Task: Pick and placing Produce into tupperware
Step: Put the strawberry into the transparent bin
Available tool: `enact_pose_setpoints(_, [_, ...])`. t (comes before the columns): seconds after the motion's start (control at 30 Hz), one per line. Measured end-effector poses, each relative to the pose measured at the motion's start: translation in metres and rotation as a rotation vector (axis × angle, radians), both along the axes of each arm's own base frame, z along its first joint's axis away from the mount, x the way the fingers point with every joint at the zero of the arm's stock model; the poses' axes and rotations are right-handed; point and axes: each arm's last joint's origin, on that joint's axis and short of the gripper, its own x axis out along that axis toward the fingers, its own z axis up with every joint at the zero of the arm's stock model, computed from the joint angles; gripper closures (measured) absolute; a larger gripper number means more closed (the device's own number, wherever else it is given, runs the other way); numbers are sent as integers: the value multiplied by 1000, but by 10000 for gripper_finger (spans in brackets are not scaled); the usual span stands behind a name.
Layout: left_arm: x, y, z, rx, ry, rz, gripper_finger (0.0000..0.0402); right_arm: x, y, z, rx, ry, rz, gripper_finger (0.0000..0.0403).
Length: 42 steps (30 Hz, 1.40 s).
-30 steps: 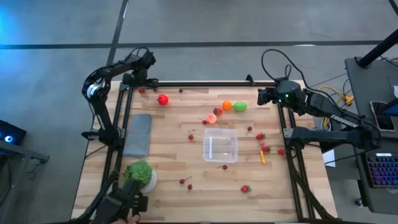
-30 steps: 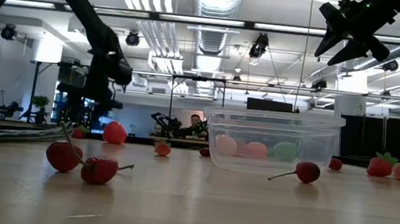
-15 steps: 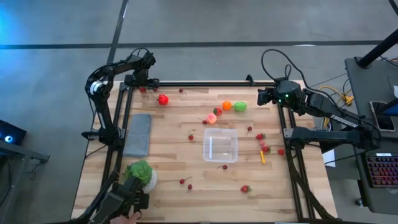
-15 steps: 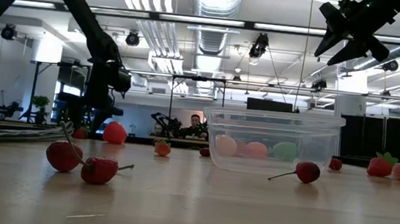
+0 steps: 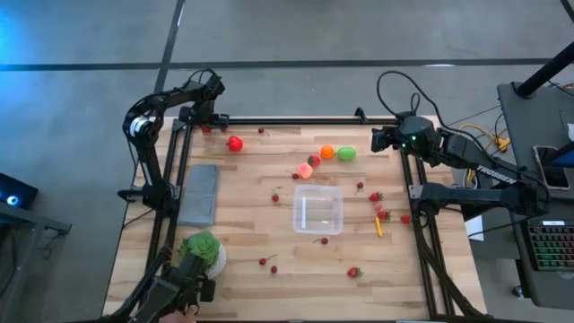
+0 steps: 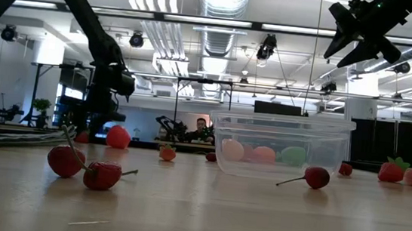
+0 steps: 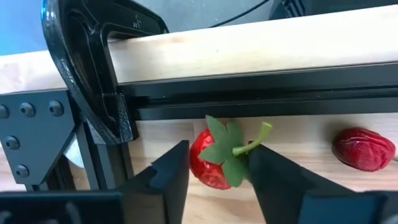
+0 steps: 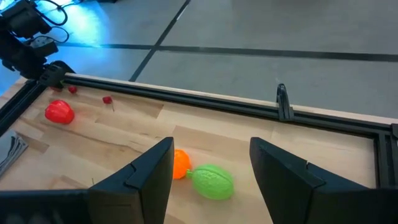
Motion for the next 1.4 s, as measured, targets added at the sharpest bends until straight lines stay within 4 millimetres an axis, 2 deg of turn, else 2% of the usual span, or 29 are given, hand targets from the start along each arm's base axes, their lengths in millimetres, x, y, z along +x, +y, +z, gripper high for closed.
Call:
enact_pose_setpoints(0.13, [0,0,0,9,4,-13,283,0,0,0,0,0,0,199])
enact_pose_setpoints(0.7, [0,-1,-1,-6,1,-19,285,0,0,0,-6,8,6,199])
enact_pose_setpoints(0.93, [3,-10,3,-44,3,-12,286,0,0,0,-6,9,6,199])
enact_pose_setpoints(1.17, [14,-21,24,4,-22,-55,286,0,0,0,-17,18,3,199])
enact_pose_setpoints(1.4, [36,-50,62,81,-114,-158,286,0,0,0,-16,16,2,199])
